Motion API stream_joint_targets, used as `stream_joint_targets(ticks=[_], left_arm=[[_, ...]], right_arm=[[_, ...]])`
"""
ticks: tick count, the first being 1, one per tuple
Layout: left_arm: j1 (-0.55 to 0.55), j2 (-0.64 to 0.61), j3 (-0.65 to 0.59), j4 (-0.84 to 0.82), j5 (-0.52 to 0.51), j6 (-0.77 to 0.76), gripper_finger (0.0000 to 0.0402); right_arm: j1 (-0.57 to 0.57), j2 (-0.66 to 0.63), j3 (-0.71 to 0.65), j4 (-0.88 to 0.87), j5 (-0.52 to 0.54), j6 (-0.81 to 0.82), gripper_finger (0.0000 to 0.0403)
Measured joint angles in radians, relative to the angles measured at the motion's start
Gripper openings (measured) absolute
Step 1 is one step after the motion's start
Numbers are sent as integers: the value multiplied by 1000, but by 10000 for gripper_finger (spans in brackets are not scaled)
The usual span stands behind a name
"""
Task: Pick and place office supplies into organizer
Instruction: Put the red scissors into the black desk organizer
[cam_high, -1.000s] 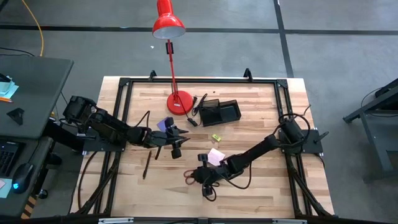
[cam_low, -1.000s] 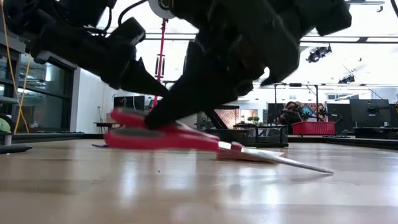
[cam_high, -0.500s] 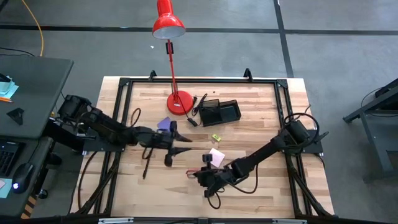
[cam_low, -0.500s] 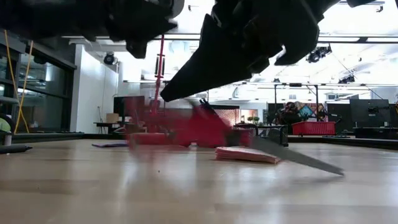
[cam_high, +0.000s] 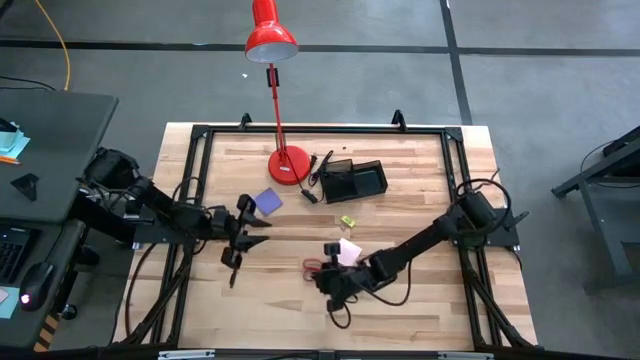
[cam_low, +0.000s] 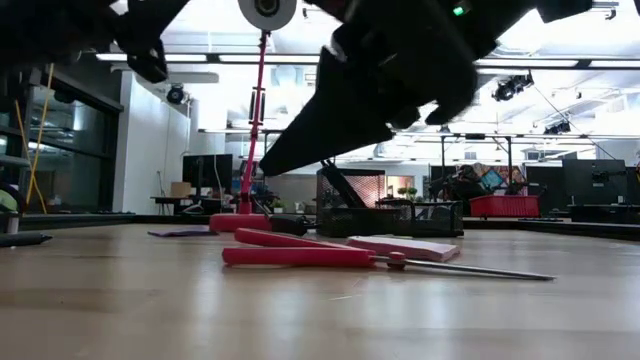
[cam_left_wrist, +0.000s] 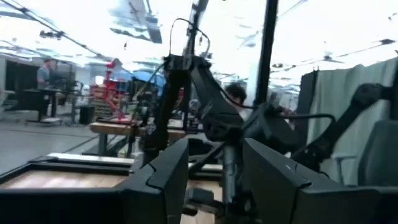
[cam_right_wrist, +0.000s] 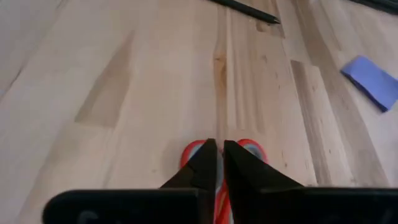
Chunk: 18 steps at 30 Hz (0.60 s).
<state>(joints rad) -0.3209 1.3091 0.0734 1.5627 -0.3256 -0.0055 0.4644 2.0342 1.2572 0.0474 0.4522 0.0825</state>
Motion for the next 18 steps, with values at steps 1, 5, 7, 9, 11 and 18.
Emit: stream_joint_targets(ticks=[1,5,7,9,11,18], left_arm=[[1,1,-2,-1,-2,-2,145],[-1,1,-1,0,10,6,145],[-1,1,-1,-2,4,9,145],[0,1,-1,-4,1,9,145],[0,1,-1,-1,1,9,145],[0,1,-1,-2,1,8,145]], right_arm=[[-10,0,0,2,-15,8,30],[-45,0,0,-29,-49,36,74],[-54,0,0,-38,-51,32,94],[-58,0,0,-39,-75,24,109],[-58,0,0,-50,-113,28,120],[-67,17,0,-70,-121,74,128]])
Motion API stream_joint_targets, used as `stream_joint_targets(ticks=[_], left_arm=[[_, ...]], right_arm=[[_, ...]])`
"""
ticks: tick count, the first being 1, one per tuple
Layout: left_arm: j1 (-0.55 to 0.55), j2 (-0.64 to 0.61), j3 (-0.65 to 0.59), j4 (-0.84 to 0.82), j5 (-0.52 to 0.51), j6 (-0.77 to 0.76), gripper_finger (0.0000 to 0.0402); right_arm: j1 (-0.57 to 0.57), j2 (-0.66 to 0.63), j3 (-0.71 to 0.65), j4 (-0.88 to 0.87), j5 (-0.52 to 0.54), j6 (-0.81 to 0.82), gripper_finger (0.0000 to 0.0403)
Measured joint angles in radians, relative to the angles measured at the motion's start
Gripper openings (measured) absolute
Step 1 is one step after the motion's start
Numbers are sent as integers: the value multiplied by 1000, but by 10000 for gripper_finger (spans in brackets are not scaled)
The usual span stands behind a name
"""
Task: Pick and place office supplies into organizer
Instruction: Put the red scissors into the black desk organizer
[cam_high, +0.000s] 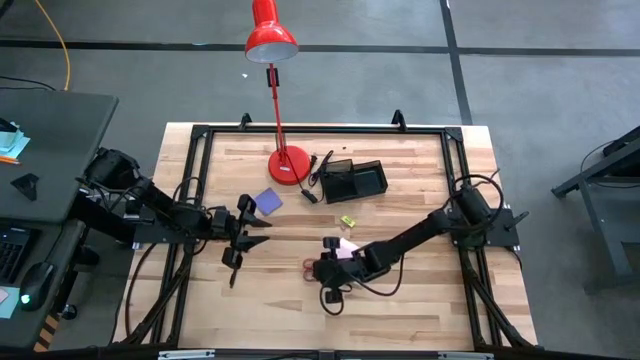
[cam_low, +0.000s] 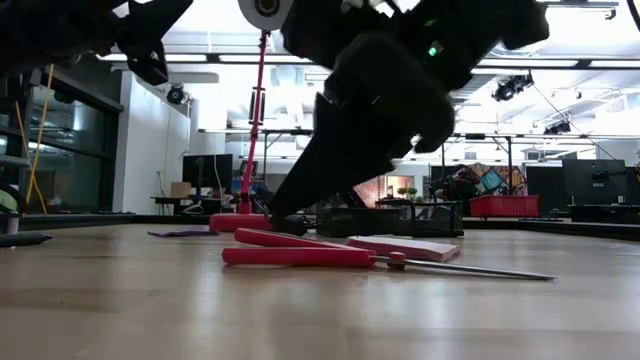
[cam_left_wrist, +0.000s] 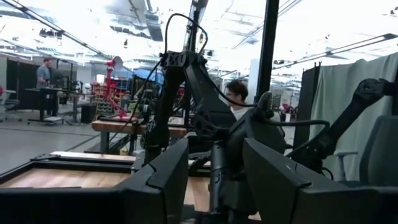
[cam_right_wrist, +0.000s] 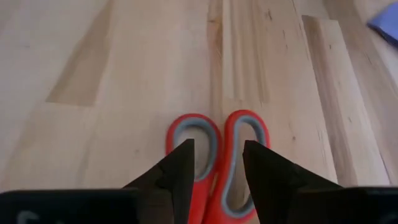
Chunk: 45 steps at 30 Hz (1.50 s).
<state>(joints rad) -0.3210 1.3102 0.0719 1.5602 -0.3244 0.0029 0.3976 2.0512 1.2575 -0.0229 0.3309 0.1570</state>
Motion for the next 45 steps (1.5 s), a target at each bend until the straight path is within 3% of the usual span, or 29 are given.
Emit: stream_joint_targets(ticks=[22,25,31,45], left_arm=[[0,0,0,-16,1,0,145],[0,0,0,-16,1,0,145],[0,0,0,-16,1,0,145],[0,0,0,-7,1,20,145]], right_arm=[[-44,63,2,21,-62,27,128],[-44,63,3,-7,-51,46,110],[-50,59,3,-33,-26,75,18],[-40,49,-2,84,41,-29,5]])
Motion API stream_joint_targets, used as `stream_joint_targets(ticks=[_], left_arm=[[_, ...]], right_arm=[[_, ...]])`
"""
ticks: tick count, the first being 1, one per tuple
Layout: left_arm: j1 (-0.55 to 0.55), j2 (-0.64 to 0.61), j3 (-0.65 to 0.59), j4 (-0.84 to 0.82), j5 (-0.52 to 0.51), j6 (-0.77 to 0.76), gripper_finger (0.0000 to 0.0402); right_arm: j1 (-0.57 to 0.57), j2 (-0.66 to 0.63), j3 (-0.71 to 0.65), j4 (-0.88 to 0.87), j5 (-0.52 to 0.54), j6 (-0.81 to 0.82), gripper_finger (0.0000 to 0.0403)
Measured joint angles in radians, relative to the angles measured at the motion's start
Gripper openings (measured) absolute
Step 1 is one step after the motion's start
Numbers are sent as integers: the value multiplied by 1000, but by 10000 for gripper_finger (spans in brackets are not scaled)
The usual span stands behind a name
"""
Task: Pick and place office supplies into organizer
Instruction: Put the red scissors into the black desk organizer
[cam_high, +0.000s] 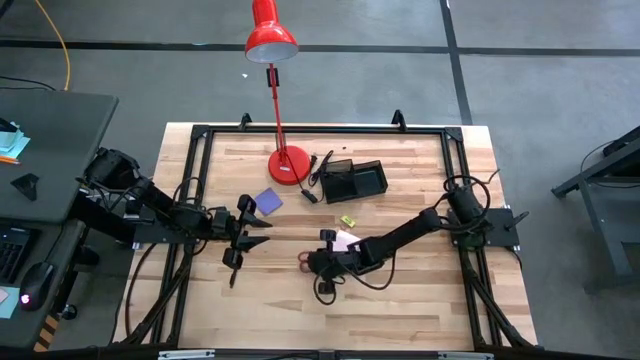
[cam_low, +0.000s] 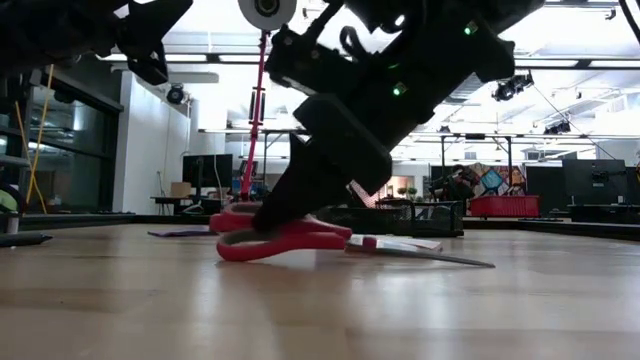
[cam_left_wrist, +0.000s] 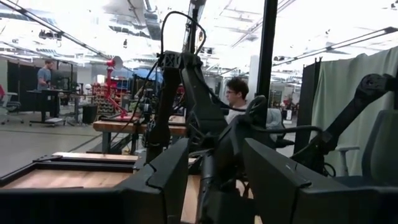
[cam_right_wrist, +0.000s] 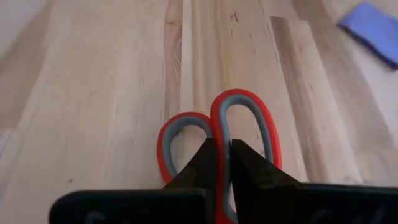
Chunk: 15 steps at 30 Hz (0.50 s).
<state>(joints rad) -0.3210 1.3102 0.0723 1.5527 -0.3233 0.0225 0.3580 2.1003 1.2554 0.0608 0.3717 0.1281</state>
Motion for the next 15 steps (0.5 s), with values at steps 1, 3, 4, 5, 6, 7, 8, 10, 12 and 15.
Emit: stream_joint_targets(ticks=[1,3,4,5,6,7,8,10,12,15], left_arm=[[0,0,0,1,0,0,145],[0,0,0,1,0,2,145],[0,0,0,3,0,5,145],[0,0,0,6,0,7,145],[0,0,0,6,0,7,145],[0,0,0,4,-1,7,145],[0,0,0,2,-2,10,145],[0,0,0,-17,-2,27,145],[0,0,0,-43,-13,34,145],[0,0,0,-63,-39,34,145]], right_arm=[[6,-4,0,0,16,-7,5],[22,-15,0,3,44,-23,4],[30,-24,0,-1,64,-33,4],[38,-34,0,2,86,-39,3],[46,-45,0,5,102,-43,3],[52,-55,0,3,116,-50,3],[59,-65,0,4,128,-55,3],[73,-86,0,-2,163,-67,3],[88,-112,0,-24,204,-74,3],[111,-144,0,-61,304,-77,2]])
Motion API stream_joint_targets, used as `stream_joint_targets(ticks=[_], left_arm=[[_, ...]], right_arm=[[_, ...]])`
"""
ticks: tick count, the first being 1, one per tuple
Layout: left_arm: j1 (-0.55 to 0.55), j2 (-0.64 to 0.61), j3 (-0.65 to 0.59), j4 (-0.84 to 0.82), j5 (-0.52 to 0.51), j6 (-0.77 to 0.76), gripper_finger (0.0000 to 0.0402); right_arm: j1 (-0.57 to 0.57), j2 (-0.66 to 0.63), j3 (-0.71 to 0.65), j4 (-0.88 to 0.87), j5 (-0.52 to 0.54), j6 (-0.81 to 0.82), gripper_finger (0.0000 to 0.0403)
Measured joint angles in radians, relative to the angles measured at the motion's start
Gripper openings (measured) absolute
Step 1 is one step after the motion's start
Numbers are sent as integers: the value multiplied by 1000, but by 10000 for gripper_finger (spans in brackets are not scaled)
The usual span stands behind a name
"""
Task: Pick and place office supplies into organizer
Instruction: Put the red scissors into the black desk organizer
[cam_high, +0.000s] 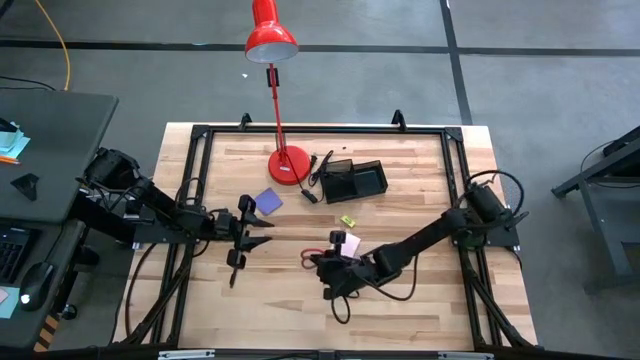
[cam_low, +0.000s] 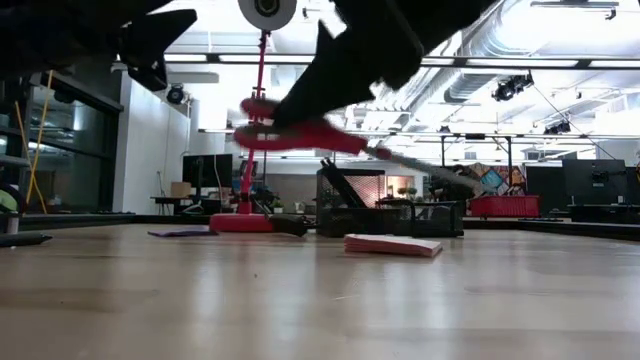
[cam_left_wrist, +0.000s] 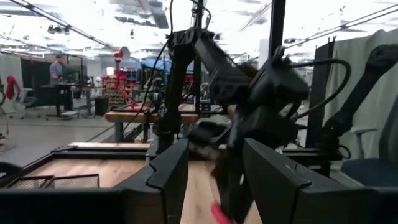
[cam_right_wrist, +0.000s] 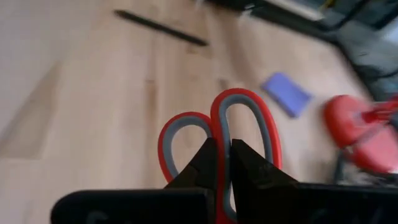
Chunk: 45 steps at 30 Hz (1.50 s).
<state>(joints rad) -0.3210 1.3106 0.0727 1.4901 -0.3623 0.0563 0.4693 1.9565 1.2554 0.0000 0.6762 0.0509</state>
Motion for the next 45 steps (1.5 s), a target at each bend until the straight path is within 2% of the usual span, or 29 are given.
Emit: stream_joint_targets(ticks=[6,12,15,18,25,30,37,45], left_arm=[[0,0,0,-1,-5,-3,145],[0,0,34,-44,-9,-146,145],[0,0,71,-132,-8,-219,145],[0,0,113,-244,-12,-222,145],[0,0,216,-476,-16,-197,145],[0,1,248,-569,-48,-195,145],[0,1,250,-582,-99,-199,145],[0,1,250,-581,-103,-200,145]], right_arm=[[37,-23,0,7,218,-62,1],[33,-22,1,70,264,-134,1],[30,-22,1,109,304,-187,1],[29,-22,1,180,339,-260,1],[13,-22,2,250,344,-352,1],[7,-22,2,273,341,-374,1],[8,-22,2,310,298,-393,1],[-5,-22,2,352,274,-429,1]])
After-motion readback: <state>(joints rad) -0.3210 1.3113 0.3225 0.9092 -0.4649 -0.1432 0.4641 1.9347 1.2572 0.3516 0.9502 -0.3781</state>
